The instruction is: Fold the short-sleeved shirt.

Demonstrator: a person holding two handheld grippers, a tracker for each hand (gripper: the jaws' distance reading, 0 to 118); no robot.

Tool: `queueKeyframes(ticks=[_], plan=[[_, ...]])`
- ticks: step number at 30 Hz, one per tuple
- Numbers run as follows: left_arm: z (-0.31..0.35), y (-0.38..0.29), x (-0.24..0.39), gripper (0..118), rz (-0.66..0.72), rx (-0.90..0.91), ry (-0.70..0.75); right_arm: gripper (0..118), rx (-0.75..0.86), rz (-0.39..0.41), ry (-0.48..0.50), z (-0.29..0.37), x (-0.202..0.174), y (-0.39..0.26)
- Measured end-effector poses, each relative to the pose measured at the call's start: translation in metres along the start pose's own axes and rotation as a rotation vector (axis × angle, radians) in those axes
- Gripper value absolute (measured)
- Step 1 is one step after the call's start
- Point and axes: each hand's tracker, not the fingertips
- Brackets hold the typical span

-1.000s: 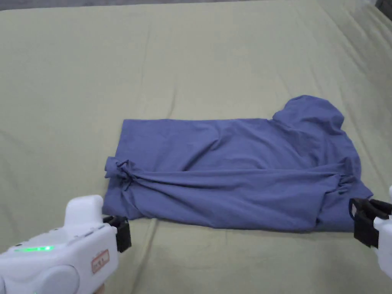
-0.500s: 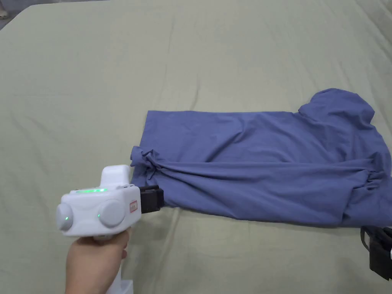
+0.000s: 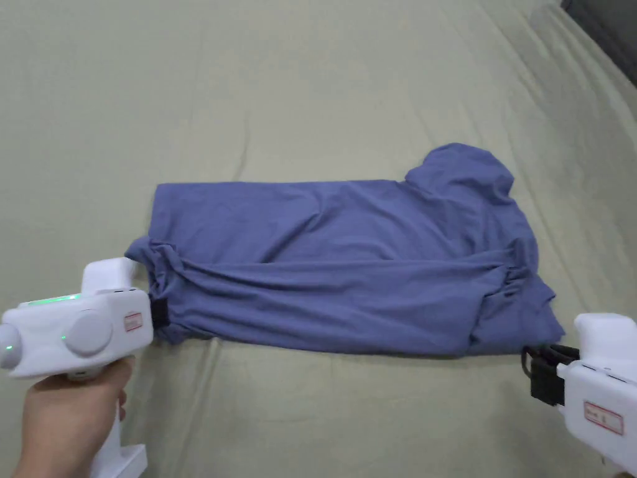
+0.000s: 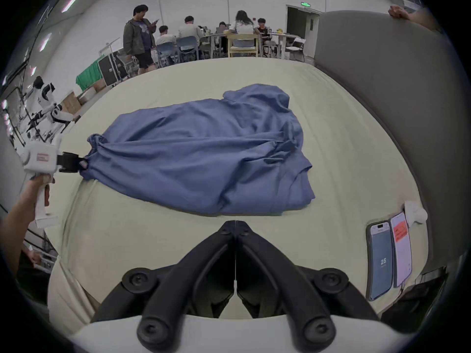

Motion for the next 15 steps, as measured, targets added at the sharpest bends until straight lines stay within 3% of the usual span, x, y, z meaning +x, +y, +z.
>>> queueKeyframes(ticks=[1, 2, 3, 4, 5, 6, 7, 13, 14, 15], plan=[[0.005, -0.001, -0.009, 4, 0.040, 0.018, -0.010, 3, 0.000, -0.004, -0.005, -0.004, 0.006, 0.004], [0.009, -0.002, -0.013, 4, 0.065, 0.018, -0.030, 23, 0.001, -0.013, 0.012, -0.008, 0.015, 0.009], [0.012, -0.002, -0.015, 4, 0.082, 0.021, -0.049, 72, -0.006, -0.028, 0.052, -0.015, 0.024, 0.016], [0.014, -0.002, -0.016, 4, 0.087, 0.022, -0.057, 72, -0.014, -0.058, 0.073, -0.021, 0.031, 0.022], [0.022, -0.006, -0.008, 4, 0.084, 0.023, -0.058, 91, -0.019, -0.055, 0.046, -0.031, 0.038, 0.030], [0.023, -0.008, -0.005, 4, 0.074, 0.023, -0.052, 118, -0.065, -0.057, 0.034, -0.045, 0.042, 0.036], [0.023, -0.009, -0.004, 4, 0.064, 0.021, -0.050, 116, 0.045, -0.049, 0.032, -0.051, 0.049, 0.039], [0.017, -0.007, -0.009, 4, 0.073, 0.007, -0.037, 118, -0.164, -0.027, -0.011, -0.104, 0.053, 0.055], [0.016, -0.007, -0.010, 4, 0.073, 0.007, -0.037, 110, -0.204, -0.016, -0.002, -0.113, 0.053, 0.054], [0.016, -0.007, -0.010, 4, 0.072, 0.004, -0.032, 89, -0.235, -0.008, -0.002, -0.118, 0.053, 0.054]])
